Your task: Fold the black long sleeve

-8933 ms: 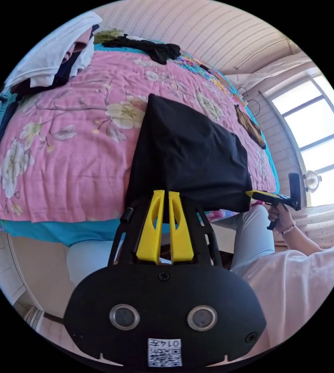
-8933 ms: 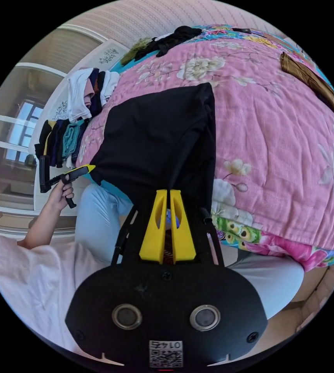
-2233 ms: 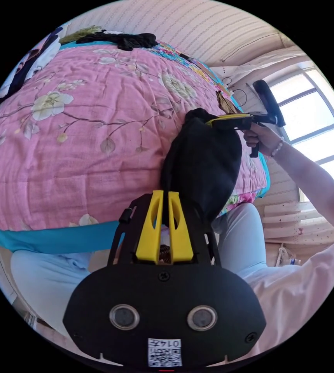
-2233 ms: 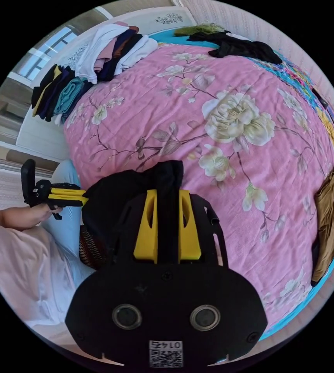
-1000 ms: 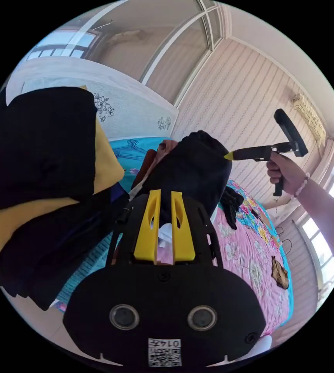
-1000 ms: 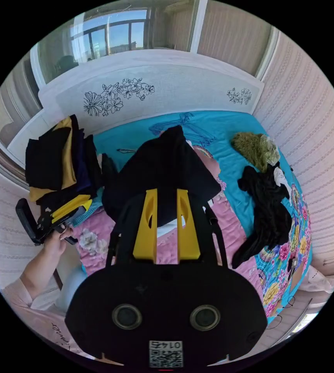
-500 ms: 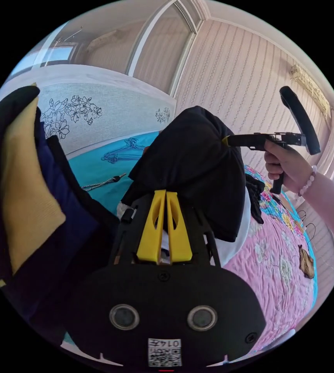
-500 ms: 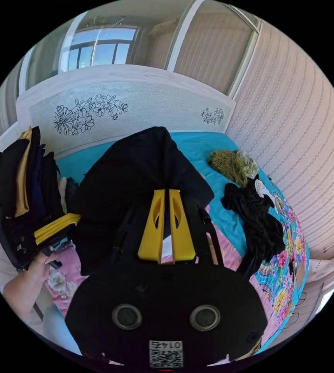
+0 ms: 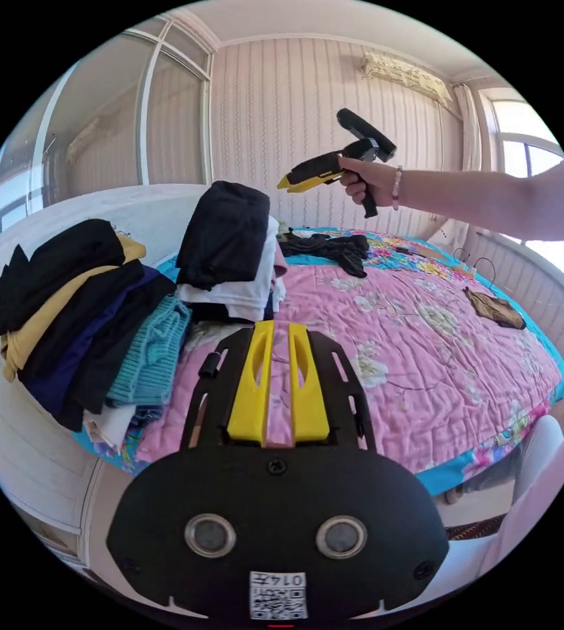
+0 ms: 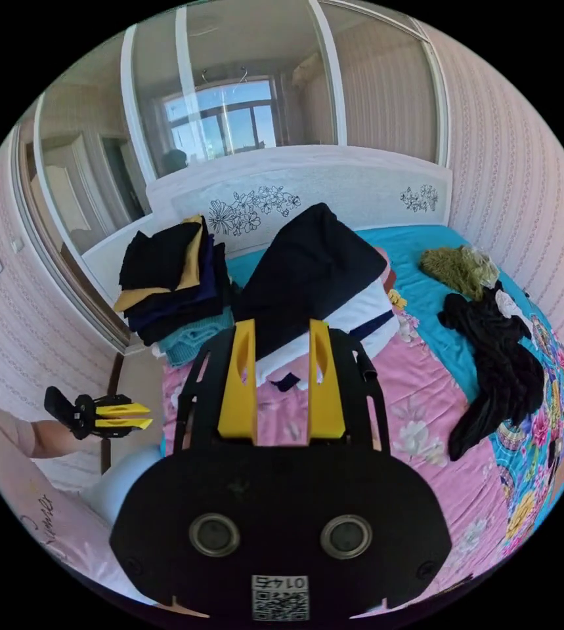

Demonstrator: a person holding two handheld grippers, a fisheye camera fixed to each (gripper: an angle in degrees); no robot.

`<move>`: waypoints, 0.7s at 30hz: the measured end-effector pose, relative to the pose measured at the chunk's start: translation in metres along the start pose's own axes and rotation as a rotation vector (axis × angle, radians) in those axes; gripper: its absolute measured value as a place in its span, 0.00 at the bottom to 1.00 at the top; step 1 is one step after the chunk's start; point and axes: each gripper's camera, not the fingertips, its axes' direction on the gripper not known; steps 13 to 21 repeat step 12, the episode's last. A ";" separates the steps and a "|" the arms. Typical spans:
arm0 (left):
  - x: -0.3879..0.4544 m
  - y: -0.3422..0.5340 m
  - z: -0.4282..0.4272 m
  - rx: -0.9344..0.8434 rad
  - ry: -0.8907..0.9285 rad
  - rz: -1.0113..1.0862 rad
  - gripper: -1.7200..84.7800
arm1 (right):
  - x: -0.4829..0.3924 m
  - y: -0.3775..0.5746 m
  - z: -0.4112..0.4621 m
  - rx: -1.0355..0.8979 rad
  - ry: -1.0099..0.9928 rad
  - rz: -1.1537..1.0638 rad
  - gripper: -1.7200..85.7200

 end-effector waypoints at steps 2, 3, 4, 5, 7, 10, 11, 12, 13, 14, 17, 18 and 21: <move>0.028 0.015 0.008 -0.017 0.102 -0.020 0.09 | -0.001 0.074 -0.015 -0.017 -0.005 0.028 0.16; 0.048 0.022 0.016 -0.035 0.163 -0.016 0.10 | 0.002 0.131 -0.021 -0.050 0.019 0.068 0.16; 0.069 0.027 0.026 -0.054 0.224 -0.003 0.10 | 0.008 0.192 -0.026 -0.112 0.075 0.139 0.16; 0.080 0.028 0.032 -0.065 0.259 0.007 0.10 | 0.012 0.223 -0.029 -0.148 0.102 0.188 0.16; 0.126 0.028 0.059 -0.117 0.392 0.077 0.11 | 0.035 0.342 -0.058 -0.245 0.162 0.445 0.16; 0.192 0.013 0.102 -0.173 0.519 0.212 0.12 | 0.062 0.466 -0.127 -0.169 0.255 0.762 0.15; 0.206 0.008 0.111 -0.174 0.538 0.238 0.12 | 0.066 0.486 -0.142 -0.141 0.291 0.806 0.16; 0.234 -0.003 0.131 -0.183 0.582 0.284 0.12 | 0.073 0.521 -0.171 -0.081 0.381 0.878 0.16; 0.234 -0.003 0.131 -0.183 0.582 0.284 0.12 | 0.073 0.521 -0.171 -0.081 0.381 0.878 0.16; 0.234 -0.003 0.131 -0.183 0.582 0.284 0.12 | 0.073 0.521 -0.171 -0.081 0.381 0.878 0.16; 0.234 -0.003 0.131 -0.183 0.582 0.284 0.12 | 0.073 0.521 -0.171 -0.081 0.381 0.878 0.16; 0.234 -0.003 0.131 -0.183 0.582 0.284 0.12 | 0.073 0.521 -0.171 -0.081 0.381 0.878 0.16; 0.234 -0.003 0.131 -0.183 0.582 0.284 0.12 | 0.073 0.521 -0.171 -0.081 0.381 0.878 0.16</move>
